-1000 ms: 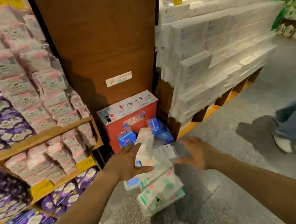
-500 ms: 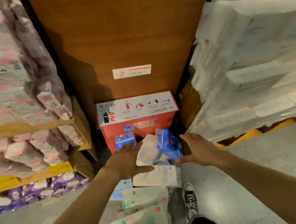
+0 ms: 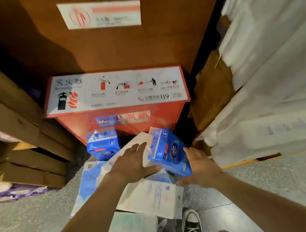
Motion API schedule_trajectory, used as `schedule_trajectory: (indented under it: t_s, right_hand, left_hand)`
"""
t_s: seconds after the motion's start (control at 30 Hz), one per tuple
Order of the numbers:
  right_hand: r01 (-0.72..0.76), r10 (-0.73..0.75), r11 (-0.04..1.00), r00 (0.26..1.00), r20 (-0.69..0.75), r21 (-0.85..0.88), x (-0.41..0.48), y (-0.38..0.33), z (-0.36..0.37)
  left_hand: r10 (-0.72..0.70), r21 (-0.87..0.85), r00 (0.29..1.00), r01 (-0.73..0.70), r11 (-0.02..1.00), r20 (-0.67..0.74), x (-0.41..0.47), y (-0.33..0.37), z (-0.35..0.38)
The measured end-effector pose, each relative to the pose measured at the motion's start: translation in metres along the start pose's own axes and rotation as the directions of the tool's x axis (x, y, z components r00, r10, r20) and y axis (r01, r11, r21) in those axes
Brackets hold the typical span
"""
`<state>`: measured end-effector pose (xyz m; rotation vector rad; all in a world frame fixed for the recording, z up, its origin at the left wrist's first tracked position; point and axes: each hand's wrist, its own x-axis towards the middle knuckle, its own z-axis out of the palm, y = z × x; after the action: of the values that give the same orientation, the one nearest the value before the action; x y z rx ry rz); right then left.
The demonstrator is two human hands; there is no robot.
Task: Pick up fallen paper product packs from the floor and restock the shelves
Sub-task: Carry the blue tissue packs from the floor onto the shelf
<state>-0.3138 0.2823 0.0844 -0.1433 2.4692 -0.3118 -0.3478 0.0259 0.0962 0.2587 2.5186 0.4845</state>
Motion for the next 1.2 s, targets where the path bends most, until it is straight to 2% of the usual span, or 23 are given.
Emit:
schedule_trajectory:
  t_s: [0.07,0.17,0.27,0.37,0.47,0.53,0.6,0.7,0.97,1.1,1.2]
  right_hand:
    - [0.027,-0.031,0.999,0.995,-0.091,-0.039,0.037,0.017,0.035]
    - [0.048,-0.052,0.998,0.991,-0.122,-0.035,0.092,0.045,0.080]
    - [0.023,-0.026,0.999,0.996,-0.087,-0.034,0.137,0.064,0.112]
    - [0.006,-0.007,1.000,0.991,-0.137,-0.002,0.178,0.075,0.137]
    - [-0.028,0.029,1.000,0.975,-0.218,0.007,0.209,0.075,0.165]
    - [-0.015,0.034,0.997,0.962,-0.271,0.072,0.220,0.073,0.181]
    - [-0.022,0.059,0.988,0.969,-0.240,0.151,0.223,0.074,0.190]
    - [-0.026,0.047,0.996,0.963,-0.264,0.085,0.213,0.071,0.183]
    - [0.080,-0.062,0.996,0.950,-0.307,0.048,0.142,0.043,0.144]
    - [0.142,-0.123,0.989,0.946,-0.299,0.042,0.076,-0.008,0.085]
    - [0.188,-0.185,0.982,0.917,-0.353,-0.026,0.014,-0.057,0.034]
  left_hand:
    - [0.003,0.009,1.000,-0.003,1.000,-0.014,0.040,-0.017,0.032]
    - [0.030,0.021,0.998,-0.029,0.999,-0.048,0.094,-0.038,0.076]
    - [0.074,0.006,0.991,-0.074,0.997,-0.111,0.141,-0.047,0.111]
    - [0.092,-0.017,0.983,-0.096,0.995,-0.157,0.179,-0.045,0.130]
    - [0.027,-0.085,0.994,-0.036,0.996,-0.109,0.199,-0.041,0.140]
    - [0.010,-0.146,0.999,-0.017,0.989,-0.050,0.207,-0.037,0.145]
    - [0.042,-0.169,0.999,-0.046,0.985,-0.029,0.211,-0.033,0.148]
    - [0.062,-0.178,0.996,-0.072,0.981,-0.065,0.212,-0.030,0.150]
    - [0.060,-0.295,0.974,-0.125,0.947,-0.221,0.136,-0.030,0.102]
    - [0.015,-0.345,0.962,-0.113,0.932,-0.274,0.044,-0.029,0.034]
    - [-0.008,-0.399,0.939,-0.139,0.906,-0.345,-0.047,-0.024,-0.030]
